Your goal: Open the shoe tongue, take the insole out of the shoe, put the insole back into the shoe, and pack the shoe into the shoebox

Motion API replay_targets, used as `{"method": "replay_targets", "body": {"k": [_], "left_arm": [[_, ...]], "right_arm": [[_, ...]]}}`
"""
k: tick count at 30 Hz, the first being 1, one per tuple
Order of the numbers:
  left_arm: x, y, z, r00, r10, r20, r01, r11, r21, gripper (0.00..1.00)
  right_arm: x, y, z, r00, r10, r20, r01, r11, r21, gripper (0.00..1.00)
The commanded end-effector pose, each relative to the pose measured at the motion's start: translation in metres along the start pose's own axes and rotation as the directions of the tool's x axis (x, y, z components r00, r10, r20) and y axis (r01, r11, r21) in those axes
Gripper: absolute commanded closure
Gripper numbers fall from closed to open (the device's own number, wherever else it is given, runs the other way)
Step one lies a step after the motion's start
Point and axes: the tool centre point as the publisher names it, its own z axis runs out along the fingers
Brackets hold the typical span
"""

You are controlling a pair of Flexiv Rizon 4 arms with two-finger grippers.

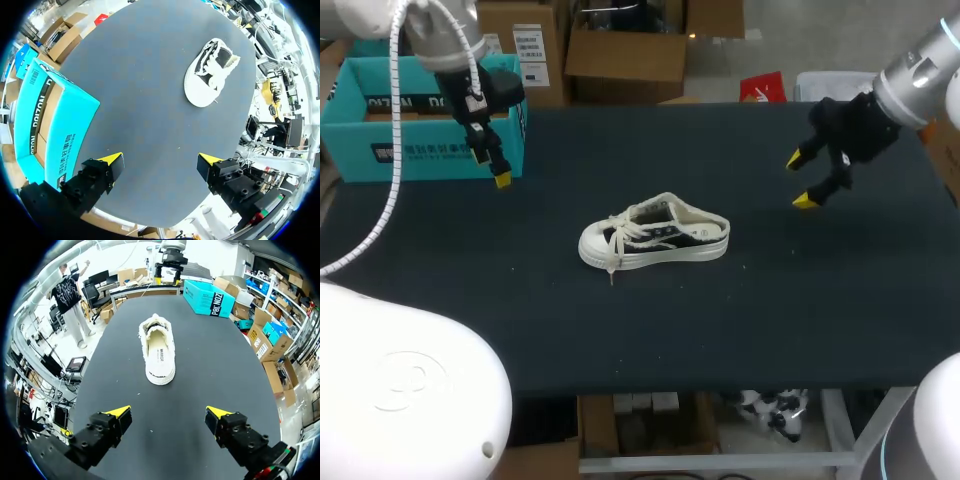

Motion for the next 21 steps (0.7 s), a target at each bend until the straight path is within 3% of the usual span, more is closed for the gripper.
{"method": "replay_targets", "body": {"k": [1,9,10,14,21], "left_arm": [[0.018,-0.02,0.01,0.979,-0.203,0.032,0.203,0.979,-0.015,0.0],[0.049,-0.053,0.005,0.904,-0.425,0.051,0.425,0.905,0.01,0.0],[0.053,-0.056,0.005,0.891,-0.448,0.081,0.448,0.894,0.02,0.0],[0.064,-0.062,0.005,0.874,-0.481,0.073,0.479,0.877,0.046,0.0],[0.089,-0.078,0.016,0.909,-0.416,0.027,0.414,0.908,0.058,0.0]], "right_arm": [[0.006,0.011,0.028,1.0,0.017,0.008,-0.018,0.999,0.026,0.0],[0.021,0.022,0.083,0.999,0.04,-0.023,-0.042,0.997,-0.062,0.0],[0.022,0.022,0.086,0.999,0.045,-0.025,-0.046,0.996,-0.075,0.0],[0.029,0.022,0.097,0.997,0.074,-0.03,-0.077,0.992,-0.099,0.0],[0.035,0.025,0.118,0.995,0.097,-0.029,-0.101,0.983,-0.151,0.0]]}}
